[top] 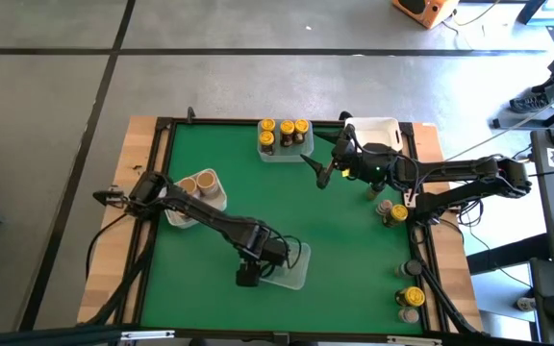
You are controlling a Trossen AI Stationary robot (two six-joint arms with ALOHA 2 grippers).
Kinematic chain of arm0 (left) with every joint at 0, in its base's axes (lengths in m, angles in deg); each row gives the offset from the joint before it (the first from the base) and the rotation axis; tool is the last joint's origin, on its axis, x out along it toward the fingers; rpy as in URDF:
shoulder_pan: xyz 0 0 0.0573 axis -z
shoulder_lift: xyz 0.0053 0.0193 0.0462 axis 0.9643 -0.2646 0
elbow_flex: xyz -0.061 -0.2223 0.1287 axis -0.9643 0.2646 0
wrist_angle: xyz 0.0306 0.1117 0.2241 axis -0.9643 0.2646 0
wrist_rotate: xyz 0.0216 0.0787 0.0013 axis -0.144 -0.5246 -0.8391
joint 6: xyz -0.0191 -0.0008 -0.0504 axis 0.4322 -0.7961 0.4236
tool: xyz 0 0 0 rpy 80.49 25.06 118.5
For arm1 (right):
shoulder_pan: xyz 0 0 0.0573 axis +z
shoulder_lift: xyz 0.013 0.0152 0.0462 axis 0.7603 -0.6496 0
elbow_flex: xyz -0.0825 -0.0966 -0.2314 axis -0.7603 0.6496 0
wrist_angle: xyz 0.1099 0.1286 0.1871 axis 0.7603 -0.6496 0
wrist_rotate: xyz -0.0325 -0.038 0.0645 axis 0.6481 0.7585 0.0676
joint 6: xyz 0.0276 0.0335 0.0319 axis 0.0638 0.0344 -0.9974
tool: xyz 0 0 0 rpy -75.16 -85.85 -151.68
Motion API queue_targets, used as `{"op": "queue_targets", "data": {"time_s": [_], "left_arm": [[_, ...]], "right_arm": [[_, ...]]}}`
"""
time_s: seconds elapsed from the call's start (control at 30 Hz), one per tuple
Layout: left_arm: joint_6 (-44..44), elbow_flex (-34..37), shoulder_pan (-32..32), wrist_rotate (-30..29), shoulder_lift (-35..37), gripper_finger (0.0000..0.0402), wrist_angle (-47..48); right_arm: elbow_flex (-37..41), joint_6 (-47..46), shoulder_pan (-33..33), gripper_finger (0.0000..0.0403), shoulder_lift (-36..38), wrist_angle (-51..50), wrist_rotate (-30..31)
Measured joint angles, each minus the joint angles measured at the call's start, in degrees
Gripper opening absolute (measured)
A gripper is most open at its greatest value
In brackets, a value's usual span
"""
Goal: Sort spices by type
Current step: Put the brown spice bottle into the bottom transparent bin, then put the black spice bottle into the right white bin
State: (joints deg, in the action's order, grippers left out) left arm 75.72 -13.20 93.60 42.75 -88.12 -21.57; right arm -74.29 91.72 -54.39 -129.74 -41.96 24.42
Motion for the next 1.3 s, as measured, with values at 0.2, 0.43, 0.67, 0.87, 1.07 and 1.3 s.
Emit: {"op": "queue_targets", "data": {"time_s": [0.2, 0.43, 0.67, 0.87, 1.07, 1.3], "left_arm": [[0.7, -1.3, -0.3, 0.0, 0.6, 0.0282, 3.8], [2.4, -2.2, 1.2, -6.9, 10.4, 0.0285, 4.4], [5.6, 10.3, 4.5, -22.2, 27.4, 0.0285, 2.3], [4.0, 30.1, 4.3, -29.4, 45.9, 0.0285, -14.1], [-8.2, 48.3, 1.3, -31.7, 60.9, 0.0285, -38.4], [-20.4, 59.9, -5.7, -31.7, 71.1, 0.0285, -53.0]], "right_arm": [[0.0, 0.0, 0.0, 0.0351, 0.0, 0.0, 0.0], [0.0, 0.0, 0.0, 0.0351, 0.0, 0.2, 0.0], [0.0, -0.7, 0.0, 0.0351, 0.0, 0.0, 0.0], [0.0, -3.2, 0.0, 0.0351, 0.0, -0.2, -0.9], [0.0, -3.2, 0.0, 0.0351, 0.0, -6.2, 1.3], [-6.2, -8.2, 0.0, 0.0351, 2.1, -30.6, 10.8]]}}
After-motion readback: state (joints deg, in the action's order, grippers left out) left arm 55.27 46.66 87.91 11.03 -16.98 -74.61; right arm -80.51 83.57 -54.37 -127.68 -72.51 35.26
